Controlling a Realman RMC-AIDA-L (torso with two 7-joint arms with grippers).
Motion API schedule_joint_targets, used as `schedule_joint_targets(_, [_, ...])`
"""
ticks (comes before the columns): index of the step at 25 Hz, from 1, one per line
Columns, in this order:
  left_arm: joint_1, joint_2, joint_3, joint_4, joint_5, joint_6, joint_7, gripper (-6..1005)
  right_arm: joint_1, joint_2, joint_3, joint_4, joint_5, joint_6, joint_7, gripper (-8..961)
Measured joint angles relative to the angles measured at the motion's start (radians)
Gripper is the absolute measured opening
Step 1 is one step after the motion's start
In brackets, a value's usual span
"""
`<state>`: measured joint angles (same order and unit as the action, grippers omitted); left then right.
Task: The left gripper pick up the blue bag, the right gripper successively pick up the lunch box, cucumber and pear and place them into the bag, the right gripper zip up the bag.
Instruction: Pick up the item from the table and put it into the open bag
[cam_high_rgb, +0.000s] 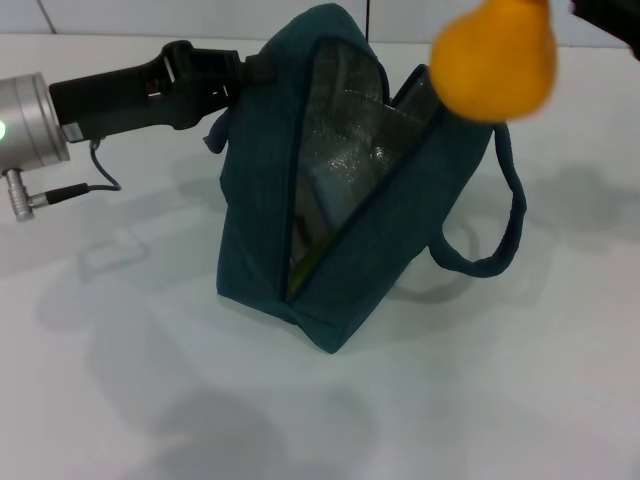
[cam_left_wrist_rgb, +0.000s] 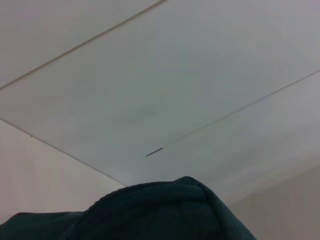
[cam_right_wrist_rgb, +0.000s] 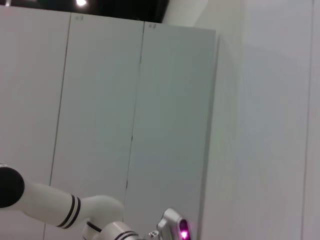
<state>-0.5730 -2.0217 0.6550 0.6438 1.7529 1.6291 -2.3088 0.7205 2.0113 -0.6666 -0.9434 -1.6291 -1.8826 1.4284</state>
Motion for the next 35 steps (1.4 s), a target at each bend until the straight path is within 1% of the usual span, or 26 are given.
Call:
schedule_joint_targets(2, [-0.001, -0.001, 0.0, 0.0, 0.001, 0.0, 0.0, 76, 0.03, 0.001, -0.041, 0.001, 0.0, 0.048, -0.002, 22])
schedule_joint_targets(3, [-0.001, -0.002, 0.0, 0.0, 0.001, 0.0, 0.0, 76, 0.047, 0.001, -0.088, 0.004, 0.0, 0.099, -0.006, 22])
schedule_joint_targets(4, [-0.001, -0.003, 0.0, 0.0, 0.002, 0.0, 0.0, 76, 0.047, 0.001, -0.088, 0.004, 0.0, 0.099, -0.006, 22])
schedule_joint_targets(5, [-0.001, -0.003, 0.0, 0.0, 0.002, 0.001, 0.0, 76, 0.052, 0.001, -0.11, 0.006, 0.0, 0.122, -0.009, 22])
schedule_joint_targets(11, [-0.003, -0.006, 0.0, 0.001, -0.001, 0.004, -0.001, 76, 0.054, 0.005, -0.292, 0.028, 0.0, 0.282, -0.073, 22])
schedule_joint_targets(16, [-0.003, -0.007, 0.0, 0.002, -0.001, 0.006, -0.001, 75, 0.051, 0.006, -0.386, 0.06, 0.0, 0.373, -0.115, 23])
schedule_joint_targets(20, [-0.002, -0.006, 0.0, 0.004, -0.001, 0.006, -0.001, 75, 0.052, 0.007, -0.418, 0.083, 0.0, 0.397, -0.126, 23])
schedule_joint_targets(21, [-0.002, -0.006, 0.0, 0.004, -0.001, 0.006, -0.001, 75, 0.051, 0.008, -0.445, 0.107, -0.001, 0.415, -0.13, 23])
schedule_joint_targets(24, [-0.002, -0.006, 0.0, 0.002, -0.001, 0.006, -0.001, 75, 0.051, 0.008, -0.467, 0.139, -0.01, 0.428, -0.137, 23])
schedule_joint_targets(29, [-0.002, -0.002, 0.0, 0.0, -0.001, 0.006, -0.001, 75, 0.042, 0.007, -0.483, 0.17, -0.01, 0.429, -0.137, 22])
schedule_joint_targets(35, [-0.002, -0.001, 0.0, 0.0, 0.0, 0.004, 0.003, 75, 0.016, 0.009, -0.485, 0.172, -0.001, 0.434, -0.059, 23])
